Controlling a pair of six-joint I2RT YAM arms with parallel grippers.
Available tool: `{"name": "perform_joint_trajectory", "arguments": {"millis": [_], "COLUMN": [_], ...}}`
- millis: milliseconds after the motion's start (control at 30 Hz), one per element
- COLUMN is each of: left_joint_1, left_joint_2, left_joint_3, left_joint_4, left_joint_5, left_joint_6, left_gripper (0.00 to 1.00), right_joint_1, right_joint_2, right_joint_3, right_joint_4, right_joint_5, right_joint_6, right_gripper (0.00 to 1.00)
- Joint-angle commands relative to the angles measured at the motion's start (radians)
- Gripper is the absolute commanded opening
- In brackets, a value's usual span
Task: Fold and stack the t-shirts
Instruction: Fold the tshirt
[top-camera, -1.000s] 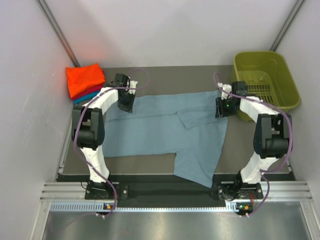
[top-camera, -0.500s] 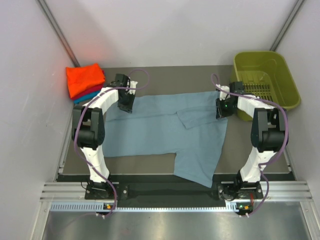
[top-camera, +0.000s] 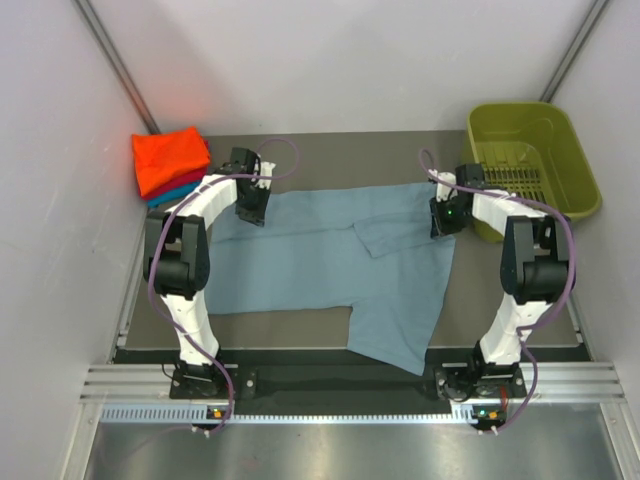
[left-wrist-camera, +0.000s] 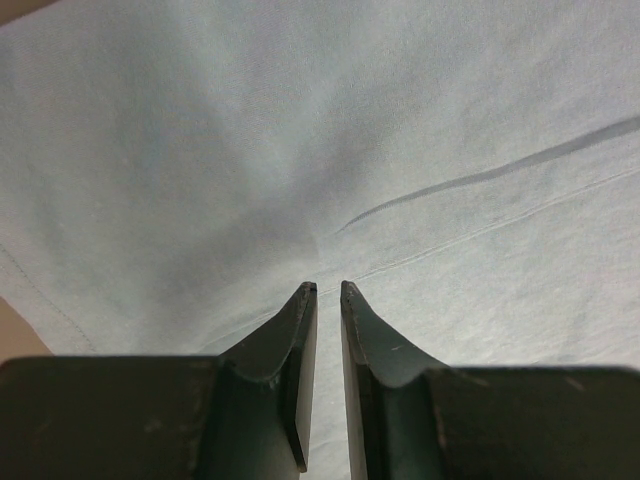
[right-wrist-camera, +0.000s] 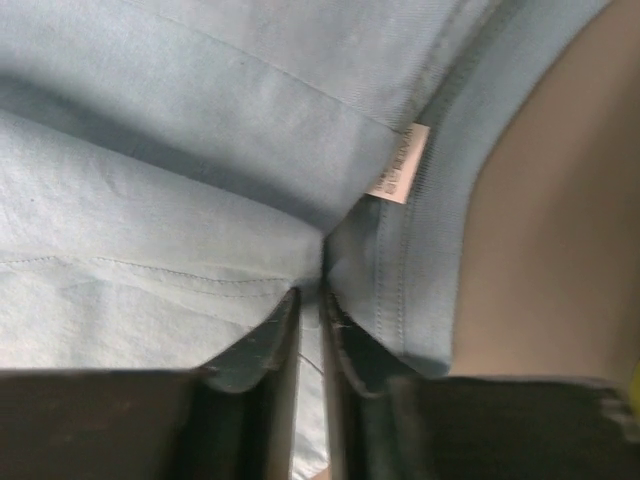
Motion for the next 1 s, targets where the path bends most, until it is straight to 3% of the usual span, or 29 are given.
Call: {"name": "perform_joint_trajectory", "arguments": {"millis": [0,167,567,967], "left_joint_1": [-0.003,-0.003,-0.003,-0.004], "left_joint_2": [-0.017,-0.021,0.007,0.018], "left_joint_3": [0.007,0.002,0.020,0.037], "left_joint_4": [0.013,0.013,0.016,0.013], "left_joint_5": [0.000,-0.005,0.018,0.023], "left_joint_6": [-0.011,-0.010,-0.019,-0.019], "left_gripper": [0.21,0.21,0.21,0.21], "right_joint_1": [0.022,0.027,0.030,0.050], "right_joint_2": [0.021,0.007,-0.170,-0.240], "right_joint_3": [0.033,0.038,-0.013,-0.097], "right_joint_4": [0.017,0.012,-0.041,-0.084], "right_joint_5": [-0.013,-0.006,-0.030,-0.094], "right_joint_6": [-0.016,-0.017,0.018,0.050], "right_gripper": [0.12,0.00,0.00,0.00]}}
